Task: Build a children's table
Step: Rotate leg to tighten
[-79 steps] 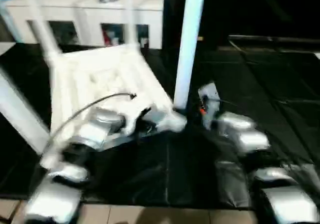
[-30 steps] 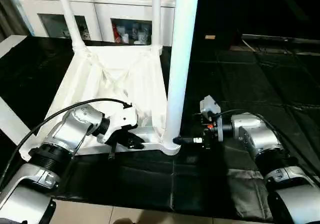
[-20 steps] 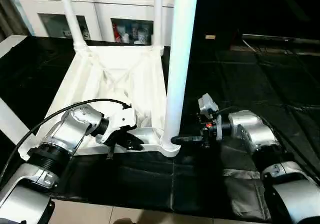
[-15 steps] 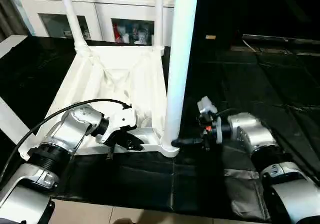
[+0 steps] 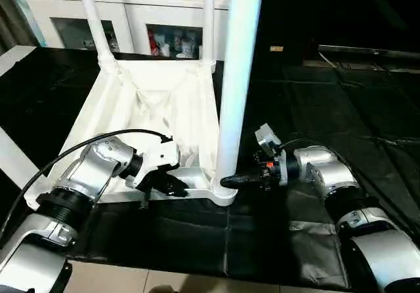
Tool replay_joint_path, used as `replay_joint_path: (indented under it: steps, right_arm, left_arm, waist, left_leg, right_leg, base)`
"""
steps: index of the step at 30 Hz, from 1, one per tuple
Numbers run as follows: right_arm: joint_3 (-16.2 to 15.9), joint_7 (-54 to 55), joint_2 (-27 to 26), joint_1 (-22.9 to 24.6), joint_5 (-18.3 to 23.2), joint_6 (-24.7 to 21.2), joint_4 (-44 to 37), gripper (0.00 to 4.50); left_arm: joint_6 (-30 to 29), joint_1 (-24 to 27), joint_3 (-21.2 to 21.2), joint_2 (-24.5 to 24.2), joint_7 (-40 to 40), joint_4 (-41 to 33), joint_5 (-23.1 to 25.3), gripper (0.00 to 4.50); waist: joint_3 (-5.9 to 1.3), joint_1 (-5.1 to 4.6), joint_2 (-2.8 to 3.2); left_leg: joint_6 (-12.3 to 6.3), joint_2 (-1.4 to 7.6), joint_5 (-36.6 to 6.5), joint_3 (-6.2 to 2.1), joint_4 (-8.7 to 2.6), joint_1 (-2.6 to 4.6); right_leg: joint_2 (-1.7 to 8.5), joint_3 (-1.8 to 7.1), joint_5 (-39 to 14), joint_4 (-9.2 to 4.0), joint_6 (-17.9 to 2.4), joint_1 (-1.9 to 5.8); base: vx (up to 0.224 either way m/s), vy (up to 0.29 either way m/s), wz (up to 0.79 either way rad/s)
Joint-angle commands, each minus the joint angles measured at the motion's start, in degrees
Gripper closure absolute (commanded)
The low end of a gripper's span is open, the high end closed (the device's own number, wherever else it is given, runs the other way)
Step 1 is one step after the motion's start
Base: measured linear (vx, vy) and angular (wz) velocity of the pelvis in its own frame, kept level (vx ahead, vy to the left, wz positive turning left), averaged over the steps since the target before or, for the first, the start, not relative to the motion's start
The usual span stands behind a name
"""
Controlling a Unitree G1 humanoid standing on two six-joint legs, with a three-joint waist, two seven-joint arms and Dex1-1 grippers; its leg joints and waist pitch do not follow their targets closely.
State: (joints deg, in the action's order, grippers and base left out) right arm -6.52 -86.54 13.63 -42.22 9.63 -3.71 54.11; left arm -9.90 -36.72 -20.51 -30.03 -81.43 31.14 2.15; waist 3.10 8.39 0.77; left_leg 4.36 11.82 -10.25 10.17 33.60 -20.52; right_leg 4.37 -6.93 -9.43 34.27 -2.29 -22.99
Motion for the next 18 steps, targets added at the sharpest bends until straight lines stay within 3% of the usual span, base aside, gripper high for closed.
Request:
replay_joint_path:
  steps: [1, 6, 8, 9, 10, 12, 14, 16, 18]
  right_arm:
    - [1.15, 0.57, -1.20, 0.69, 2.06, -0.34, -1.57, 2.40]
    - [2.99, 19.06, -3.87, 3.22, -0.68, -0.89, -2.87, 2.48]
    - [4.14, 26.50, -5.46, 3.64, -1.32, -1.49, -2.43, 2.50]
    - [4.46, 28.46, -5.94, 3.74, -1.47, -1.74, -2.36, 2.51]
    - [5.08, 32.15, -7.19, 3.63, -1.57, -2.29, -2.03, 2.52]
    - [6.08, 38.49, -9.58, 3.08, -1.80, -2.70, -1.28, 2.53]
    - [7.50, 46.10, -12.92, 1.74, -1.73, -3.37, -0.58, 2.53]
    - [8.18, 49.81, -14.79, 0.56, -1.52, -3.58, -0.10, 2.53]
    - [8.31, 51.79, -15.88, 0.02, -1.25, -3.31, -0.07, 2.53]
  left_arm:
    - [-1.53, -0.77, -0.90, 1.49, 1.61, 0.74, 0.29, 4.50]
    - [-8.77, -1.74, 3.92, 6.89, 15.23, 1.89, -0.20, 4.50]
    - [-11.88, -1.81, 5.67, 9.52, 20.09, 1.47, -0.70, 4.50]
    - [-12.75, -1.74, 6.06, 10.26, 21.14, 1.18, -0.88, 4.50]
    - [-13.87, -1.76, 6.95, 12.12, 23.74, 1.06, -1.26, 4.50]
    - [-15.57, -2.18, 8.79, 15.50, 28.65, 1.48, -1.92, 4.50]
    - [-16.15, -3.77, 11.41, 19.93, 35.84, 3.44, -2.63, 4.50]
    - [-15.27, -4.87, 12.34, 21.69, 39.03, 4.69, -2.79, 4.50]
    - [-15.09, -5.46, 12.41, 22.50, 40.11, 4.83, -2.62, 4.50]
  waist:
    - [-4.19, -0.36, 0.74]
    - [-3.59, -0.88, 0.49]
    - [-3.29, -1.34, 0.32]
    - [-3.26, -1.95, 0.09]
    - [-3.33, -2.17, 0.12]
    - [-3.40, -2.89, 0.78]
    - [-3.39, -3.63, 0.42]
    - [-3.55, -3.74, 0.49]
    - [-3.73, -3.73, 0.44]
  left_leg:
    - [-1.99, 2.33, -12.27, -0.56, -3.67, 0.84]
    - [-0.30, 2.06, -15.74, -0.73, -3.99, 1.08]
    - [0.53, 1.52, -17.53, -0.89, -3.76, 1.68]
    - [0.37, 1.24, -17.64, -1.03, -3.74, 1.30]
    - [0.20, 1.19, -17.54, -1.10, -3.75, 1.23]
    - [0.03, 1.28, -17.27, -1.22, -3.83, 1.02]
    - [-0.49, 0.97, -18.63, -1.17, -3.64, 1.28]
    - [-0.95, 0.83, -18.16, -1.13, -3.57, 1.33]
    - [-1.32, 1.04, -17.34, -1.27, -3.87, 0.90]
  right_leg:
    - [4.84, 3.65, -15.52, -3.83, -11.65, 2.96]
    - [4.86, 3.45, -23.82, -4.85, -8.94, 2.90]
    - [5.16, 2.98, -31.46, -5.98, -6.16, 2.62]
    - [5.09, 2.59, -33.69, -6.41, -4.65, 2.90]
    - [5.08, 2.45, -34.10, -6.56, -4.10, 2.98]
    - [4.90, 2.33, -32.61, -6.71, -3.83, 2.98]
    - [4.62, 2.02, -32.00, -7.01, -4.15, 2.68]
    - [4.49, 2.04, -31.31, -7.09, -4.11, 2.56]
    - [4.61, 2.27, -28.62, -6.63, -4.71, 2.89]
  base:
    - [0.000, 0.000, 0.00]
    - [0.000, 0.000, 0.00]
    - [0.000, 0.000, 0.00]
    - [0.000, 0.000, 0.00]
    - [0.000, 0.000, 0.00]
    - [0.000, 0.000, 0.00]
    - [0.000, 0.000, 0.00]
    - [0.000, 0.000, 0.00]
    - [0.000, 0.000, 0.00]
